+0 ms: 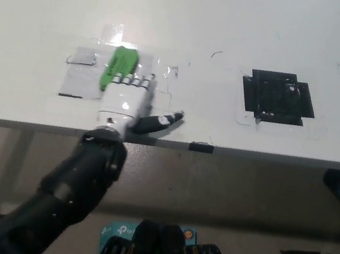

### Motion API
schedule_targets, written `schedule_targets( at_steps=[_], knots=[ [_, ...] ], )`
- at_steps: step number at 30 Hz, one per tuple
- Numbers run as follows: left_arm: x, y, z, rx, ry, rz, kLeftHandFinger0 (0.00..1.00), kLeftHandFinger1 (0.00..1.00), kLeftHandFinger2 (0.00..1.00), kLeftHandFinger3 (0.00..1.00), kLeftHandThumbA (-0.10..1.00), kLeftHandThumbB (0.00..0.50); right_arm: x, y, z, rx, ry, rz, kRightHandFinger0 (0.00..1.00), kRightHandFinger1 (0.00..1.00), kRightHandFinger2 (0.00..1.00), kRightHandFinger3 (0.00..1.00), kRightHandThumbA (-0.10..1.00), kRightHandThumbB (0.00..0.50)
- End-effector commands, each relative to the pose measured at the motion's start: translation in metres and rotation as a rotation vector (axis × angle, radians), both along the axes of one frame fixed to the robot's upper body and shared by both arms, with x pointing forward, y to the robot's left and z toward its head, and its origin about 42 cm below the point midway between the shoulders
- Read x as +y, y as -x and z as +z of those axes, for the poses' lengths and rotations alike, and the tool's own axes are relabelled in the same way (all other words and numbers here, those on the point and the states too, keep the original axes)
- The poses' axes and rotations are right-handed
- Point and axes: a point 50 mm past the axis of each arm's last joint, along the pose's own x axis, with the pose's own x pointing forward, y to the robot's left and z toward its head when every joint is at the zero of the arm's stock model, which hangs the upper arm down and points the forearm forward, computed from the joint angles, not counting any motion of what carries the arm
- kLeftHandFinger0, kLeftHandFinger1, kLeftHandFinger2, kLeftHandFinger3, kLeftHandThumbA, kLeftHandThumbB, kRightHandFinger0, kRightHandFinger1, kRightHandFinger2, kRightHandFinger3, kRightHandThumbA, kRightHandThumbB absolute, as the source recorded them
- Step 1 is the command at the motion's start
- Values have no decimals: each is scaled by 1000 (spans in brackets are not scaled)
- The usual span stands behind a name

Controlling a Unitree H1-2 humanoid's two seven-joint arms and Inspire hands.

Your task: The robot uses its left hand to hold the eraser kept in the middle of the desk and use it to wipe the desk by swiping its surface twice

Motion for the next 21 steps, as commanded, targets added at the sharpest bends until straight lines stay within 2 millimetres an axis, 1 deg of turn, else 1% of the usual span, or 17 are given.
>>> schedule_targets(
  at_steps=[1, 2, 3, 4, 6, 7, 9, 10, 12, 14, 15, 16, 17, 18, 19, 20, 21],
  knots=[
    [-59, 60, -87, 481, 85, -114, 1000, 1000, 1000, 1000, 1000, 447, 4, -15, 28, -107, 62, 25, 1000, 1000, 1000, 1000, 1000, 191],
    [-62, 62, -87, 481, 94, -120, 1000, 1000, 1000, 1000, 1000, 449, 6, -16, 28, -108, 61, 30, 1000, 1000, 1000, 1000, 1000, 197],
    [-70, 64, -86, 481, 105, -135, 1000, 1000, 1000, 1000, 1000, 451, 7, -16, 29, -110, 59, 31, 1000, 1000, 1000, 1000, 1000, 198],
    [-78, 66, -84, 487, 112, -142, 1000, 1000, 1000, 1000, 1000, 454, 8, -16, 29, -109, 70, 35, 1000, 1000, 1000, 1000, 1000, 188],
    [-84, 69, -83, 493, 119, -149, 1000, 1000, 1000, 1000, 1000, 436, 10, -17, 30, -112, 69, 40, 1000, 1000, 1000, 1000, 1000, 177],
    [-86, 70, -84, 490, 127, -156, 1000, 1000, 1000, 1000, 1000, 434, 12, -18, 30, -115, 68, 42, 1000, 1000, 1000, 1000, 1000, 176],
    [-91, 73, -86, 498, 137, -160, 1000, 1000, 1000, 1000, 1000, 442, 14, -19, 30, -116, 70, 43, 1000, 1000, 1000, 1000, 1000, 171],
    [-99, 75, -86, 509, 136, -173, 1000, 1000, 1000, 1000, 1000, 454, 15, -19, 31, -118, 70, 27, 1000, 1000, 1000, 1000, 1000, 161],
    [-100, 76, -87, 512, 135, -172, 1000, 1000, 1000, 1000, 1000, 455, 17, -20, 31, -117, 70, 26, 1000, 1000, 1000, 1000, 1000, 161],
    [-112, 77, -86, 509, 119, -207, 1000, 1000, 1000, 1000, 1000, 457, 15, -21, 31, -143, 76, -8, 1000, 1000, 1000, 1000, 1000, 115],
    [-118, 77, -83, 513, 120, -219, 1000, 1000, 1000, 1000, 1000, 442, 15, -22, 31, -151, 67, -36, 1000, 1000, 1000, 1000, 1000, 106],
    [-128, 78, -78, 506, 112, -257, 1000, 1000, 1000, 1000, 1000, 444, 11, -23, 30, -156, 87, -63, 1000, 1000, 1000, 1000, 1000, 78],
    [-127, 78, -79, 507, 111, -258, 1000, 1000, 1000, 1000, 1000, 446, 13, -23, 29, -155, 88, -63, 1000, 1000, 1000, 1000, 1000, 76],
    [-132, 78, -77, 501, 110, -270, 1000, 1000, 1000, 1000, 1000, 447, 12, -23, 30, -149, 95, -72, 1000, 1000, 1000, 1000, 1000, 89],
    [-139, 79, -75, 493, 109, -286, 1000, 1000, 1000, 1000, 1000, 448, 12, -24, 30, -142, 105, -83, 1000, 1000, 1000, 1000, 1000, 91],
    [-146, 80, -72, 494, 105, -297, 1000, 1000, 1000, 1000, 1000, 449, 13, -25, 30, -143, 109, -76, 1000, 1000, 1000, 1000, 1000, 66],
    [-149, 81, -72, 492, 102, -299, 1000, 1000, 1000, 1000, 1000, 448, 16, -24, 31, -142, 106, -72, 1000, 1000, 1000, 1000, 1000, 66]
  ],
)
